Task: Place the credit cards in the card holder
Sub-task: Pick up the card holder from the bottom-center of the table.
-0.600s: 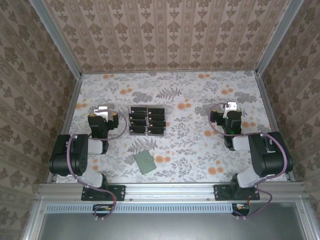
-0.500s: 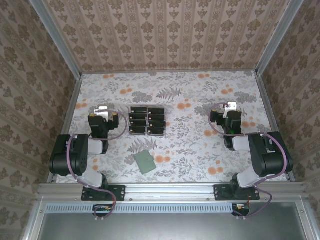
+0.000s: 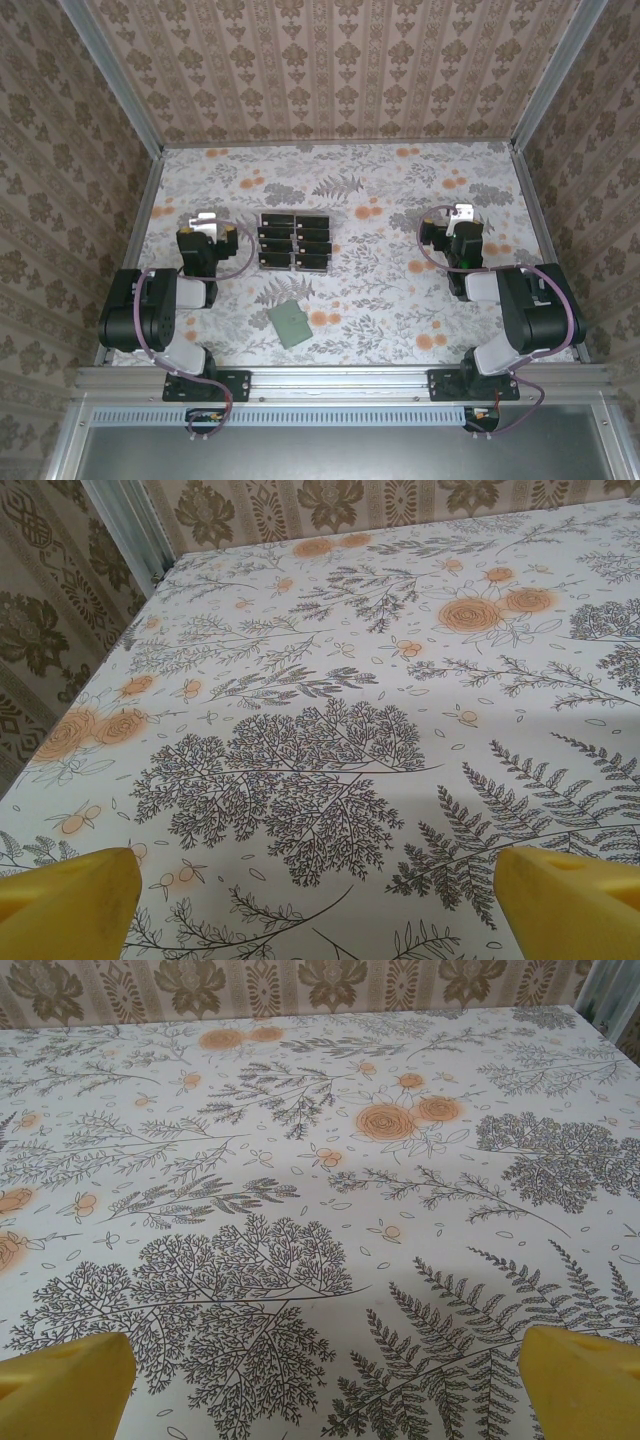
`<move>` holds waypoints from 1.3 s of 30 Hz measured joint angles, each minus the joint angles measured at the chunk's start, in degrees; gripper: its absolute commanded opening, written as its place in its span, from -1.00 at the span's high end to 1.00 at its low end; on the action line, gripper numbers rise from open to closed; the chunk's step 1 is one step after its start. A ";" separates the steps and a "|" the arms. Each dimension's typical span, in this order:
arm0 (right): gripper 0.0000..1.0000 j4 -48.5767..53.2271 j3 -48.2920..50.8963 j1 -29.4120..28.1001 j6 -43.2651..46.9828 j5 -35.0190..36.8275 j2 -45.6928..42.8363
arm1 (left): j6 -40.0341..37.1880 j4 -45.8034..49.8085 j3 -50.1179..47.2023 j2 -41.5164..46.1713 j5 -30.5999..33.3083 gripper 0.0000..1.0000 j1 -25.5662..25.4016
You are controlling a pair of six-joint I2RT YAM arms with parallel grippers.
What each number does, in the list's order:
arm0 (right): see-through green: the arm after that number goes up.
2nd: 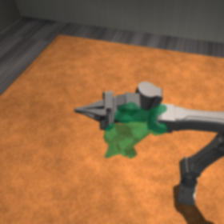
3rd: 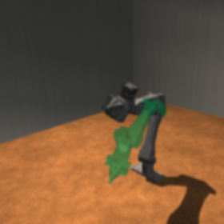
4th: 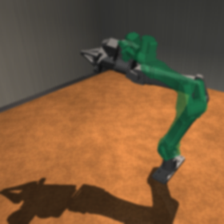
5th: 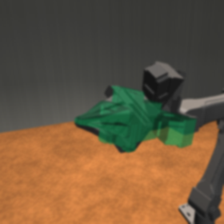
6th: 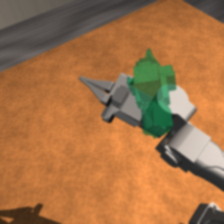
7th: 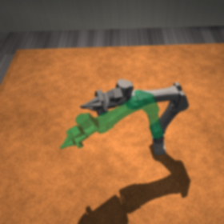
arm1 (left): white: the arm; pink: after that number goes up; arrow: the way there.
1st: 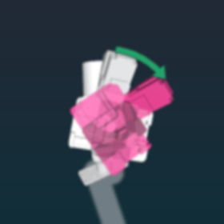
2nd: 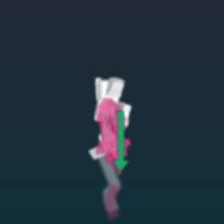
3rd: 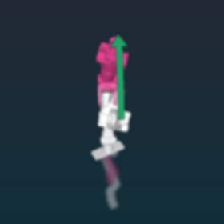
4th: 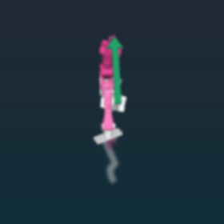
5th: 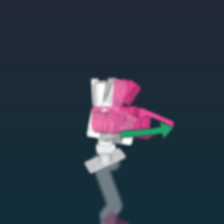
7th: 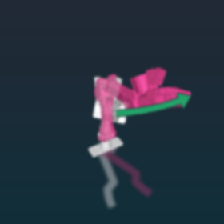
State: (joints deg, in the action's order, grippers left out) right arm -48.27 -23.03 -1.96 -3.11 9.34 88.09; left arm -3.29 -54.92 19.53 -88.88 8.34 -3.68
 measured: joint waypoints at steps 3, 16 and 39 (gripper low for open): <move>-1.00 0.00 0.00 0.00 0.00 -0.11 0.00 | 0.00 0.11 0.04 0.00 -0.28 -1.00 0.07; -1.00 0.00 0.00 0.00 0.00 -0.79 0.00 | 0.02 4.00 2.51 0.00 -8.35 -0.99 3.43; -1.00 40.30 -14.16 0.11 -13.62 2.16 -26.51 | 12.00 42.18 16.26 27.32 -1.01 -1.00 3.30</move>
State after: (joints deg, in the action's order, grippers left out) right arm -7.97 -37.19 -1.85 -16.73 11.51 61.58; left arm 8.71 -12.73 35.79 -61.56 7.33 -0.38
